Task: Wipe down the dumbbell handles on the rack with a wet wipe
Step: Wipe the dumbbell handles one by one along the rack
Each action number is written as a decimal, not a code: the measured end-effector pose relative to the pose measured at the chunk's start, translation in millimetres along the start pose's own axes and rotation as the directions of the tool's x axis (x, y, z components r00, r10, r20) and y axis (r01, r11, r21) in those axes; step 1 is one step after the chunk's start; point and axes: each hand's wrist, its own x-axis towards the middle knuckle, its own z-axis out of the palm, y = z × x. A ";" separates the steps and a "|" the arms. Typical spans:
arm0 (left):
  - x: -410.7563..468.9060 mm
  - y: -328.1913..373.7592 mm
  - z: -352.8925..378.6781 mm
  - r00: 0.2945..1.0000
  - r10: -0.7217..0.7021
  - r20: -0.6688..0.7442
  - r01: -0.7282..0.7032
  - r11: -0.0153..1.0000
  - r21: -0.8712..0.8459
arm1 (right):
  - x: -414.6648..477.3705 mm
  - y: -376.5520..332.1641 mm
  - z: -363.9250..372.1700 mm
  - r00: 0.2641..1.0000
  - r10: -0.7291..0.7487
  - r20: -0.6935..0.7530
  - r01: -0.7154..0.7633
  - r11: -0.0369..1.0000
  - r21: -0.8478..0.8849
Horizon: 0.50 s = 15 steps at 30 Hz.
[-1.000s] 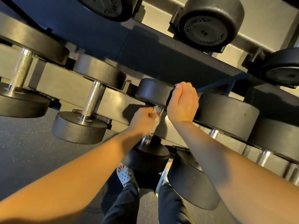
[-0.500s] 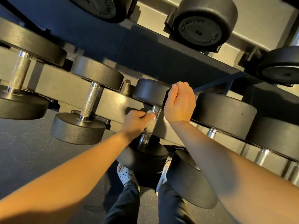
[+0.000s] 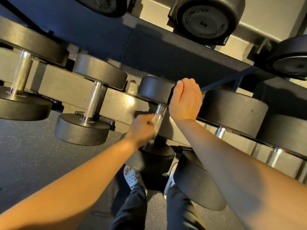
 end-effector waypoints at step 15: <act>12.4 27.9 14.8 0.935 -0.264 -0.236 0.095 0.829 -0.551 | 1.0 0.9 1.0 1.000 0.002 -0.006 -0.002 1.000 0.015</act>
